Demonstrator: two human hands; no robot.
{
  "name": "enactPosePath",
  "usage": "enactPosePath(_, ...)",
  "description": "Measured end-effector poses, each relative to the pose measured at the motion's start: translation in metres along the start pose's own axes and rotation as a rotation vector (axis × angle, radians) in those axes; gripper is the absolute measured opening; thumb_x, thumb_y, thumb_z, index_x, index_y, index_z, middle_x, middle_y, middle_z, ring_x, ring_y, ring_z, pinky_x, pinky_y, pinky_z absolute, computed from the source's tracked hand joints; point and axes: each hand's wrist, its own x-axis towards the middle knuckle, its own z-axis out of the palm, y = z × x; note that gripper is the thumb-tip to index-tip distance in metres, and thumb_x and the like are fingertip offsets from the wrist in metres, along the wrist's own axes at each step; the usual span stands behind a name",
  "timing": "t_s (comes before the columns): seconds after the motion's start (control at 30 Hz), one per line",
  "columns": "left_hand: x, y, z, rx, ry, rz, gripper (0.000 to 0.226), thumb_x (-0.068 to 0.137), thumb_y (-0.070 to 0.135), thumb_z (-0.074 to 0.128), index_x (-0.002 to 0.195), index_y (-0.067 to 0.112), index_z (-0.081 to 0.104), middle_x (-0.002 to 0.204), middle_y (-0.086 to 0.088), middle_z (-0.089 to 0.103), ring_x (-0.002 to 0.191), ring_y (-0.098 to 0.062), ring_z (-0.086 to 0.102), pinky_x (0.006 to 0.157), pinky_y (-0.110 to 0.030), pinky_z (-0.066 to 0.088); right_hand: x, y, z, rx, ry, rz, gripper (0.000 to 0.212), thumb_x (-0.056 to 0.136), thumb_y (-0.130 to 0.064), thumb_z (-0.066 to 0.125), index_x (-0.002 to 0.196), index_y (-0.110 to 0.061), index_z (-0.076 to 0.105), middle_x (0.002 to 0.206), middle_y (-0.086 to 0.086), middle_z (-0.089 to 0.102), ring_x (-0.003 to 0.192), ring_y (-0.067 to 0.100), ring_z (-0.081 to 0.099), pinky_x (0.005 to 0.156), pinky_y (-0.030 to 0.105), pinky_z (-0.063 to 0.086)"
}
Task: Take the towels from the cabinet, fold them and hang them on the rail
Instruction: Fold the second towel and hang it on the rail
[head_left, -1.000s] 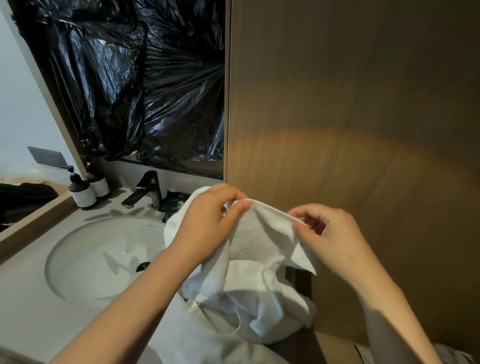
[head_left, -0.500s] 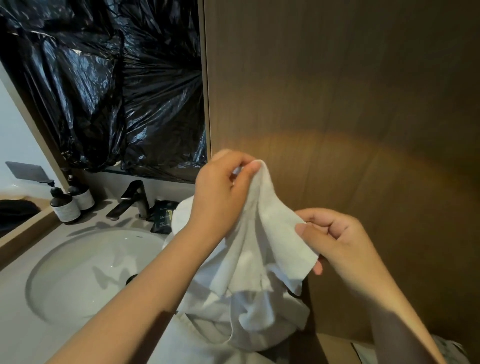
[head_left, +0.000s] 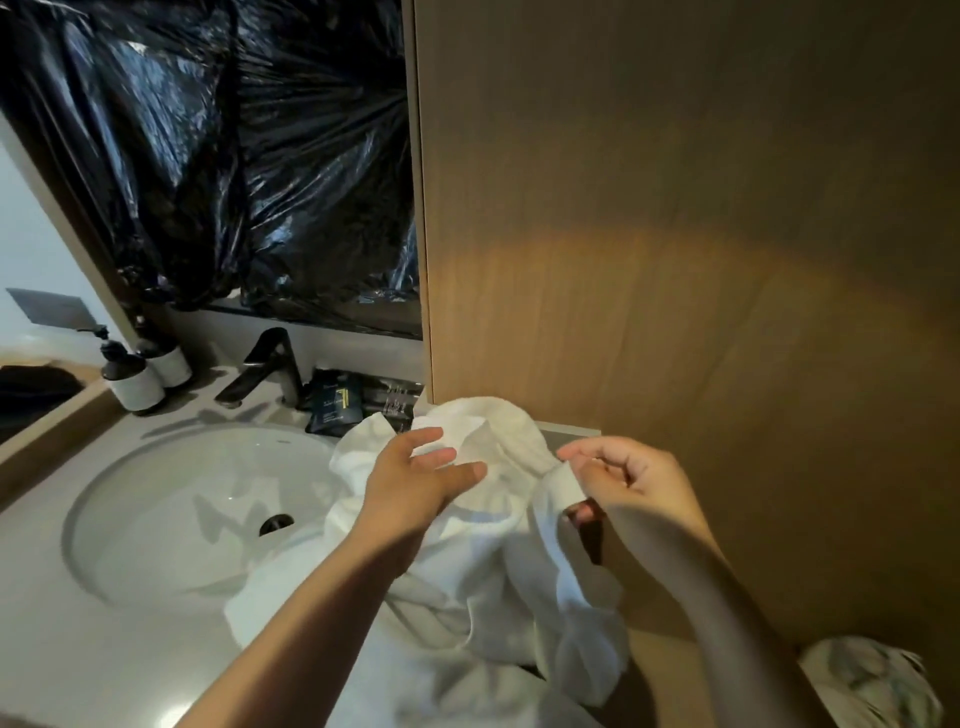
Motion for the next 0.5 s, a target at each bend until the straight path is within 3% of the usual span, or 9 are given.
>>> enactPosePath(0.1, -0.003, -0.006, -0.011, -0.299, -0.027, -0.181, 0.043, 0.077, -0.001, 0.074, 0.116, 0.009, 0.058, 0.096, -0.006, 0.069, 0.072, -0.008, 0.065, 0.086, -0.018, 0.046, 0.001, 0.003, 0.008, 0.024, -0.052, 0.029, 0.017, 0.093, -0.016, 0.060, 0.096, -0.025, 0.074, 0.056, -0.013, 0.064, 0.051, 0.000, 0.058, 0.049, 0.011, 0.043)
enactPosePath(0.17, -0.005, -0.012, -0.019, -0.428, -0.040, -0.250, 0.033, 0.077, -0.001, 0.073, 0.109, 0.003, 0.063, 0.088, -0.010, 0.073, 0.070, -0.015, 0.069, 0.069, -0.020, 0.054, 0.001, 0.004, 0.010, 0.014, -0.092, 0.038, 0.018, 0.090, -0.018, 0.064, 0.103, -0.029, 0.072, 0.066, -0.007, 0.070, 0.060, 0.002, 0.064, 0.055, 0.012, 0.046)
enactPosePath(0.27, -0.012, -0.023, -0.028, -0.353, -0.068, -0.181, 0.006, 0.079, 0.005, 0.073, 0.083, 0.007, 0.077, 0.080, -0.010, 0.074, 0.072, -0.020, 0.073, 0.060, -0.025, 0.058, 0.001, 0.005, 0.009, 0.081, -0.265, 0.083, 0.037, 0.086, -0.015, 0.071, 0.120, -0.026, 0.064, 0.090, -0.003, 0.076, 0.083, 0.006, 0.071, 0.069, 0.018, 0.052)
enactPosePath(0.33, -0.017, -0.027, -0.032, -0.263, -0.071, -0.127, 0.014, 0.082, 0.008, 0.071, 0.072, 0.014, 0.078, 0.074, -0.007, 0.073, 0.069, -0.016, 0.072, 0.059, -0.024, 0.056, 0.001, 0.007, 0.008, 0.125, -0.336, 0.087, 0.042, 0.085, -0.006, 0.070, 0.122, -0.024, 0.061, 0.100, -0.003, 0.075, 0.094, 0.011, 0.071, 0.078, 0.022, 0.055)
enactPosePath(0.43, -0.020, -0.031, -0.035, -0.187, -0.072, -0.073, 0.022, 0.086, 0.007, 0.066, 0.070, 0.015, 0.078, 0.068, -0.003, 0.071, 0.064, -0.011, 0.069, 0.057, -0.021, 0.055, 0.000, 0.010, 0.009, 0.044, -0.252, 0.042, 0.033, 0.088, -0.003, 0.065, 0.114, -0.025, 0.065, 0.092, -0.004, 0.075, 0.088, 0.008, 0.070, 0.072, 0.017, 0.052)
enactPosePath(0.5, -0.021, -0.029, -0.037, -0.256, -0.146, -0.083, 0.016, 0.087, 0.005, 0.064, 0.080, 0.008, 0.077, 0.076, -0.007, 0.072, 0.072, -0.015, 0.070, 0.066, -0.021, 0.057, 0.000, 0.015, 0.010, 0.063, -0.166, 0.055, 0.022, 0.088, -0.007, 0.066, 0.103, -0.024, 0.068, 0.084, -0.001, 0.075, 0.079, 0.009, 0.070, 0.066, 0.017, 0.052)
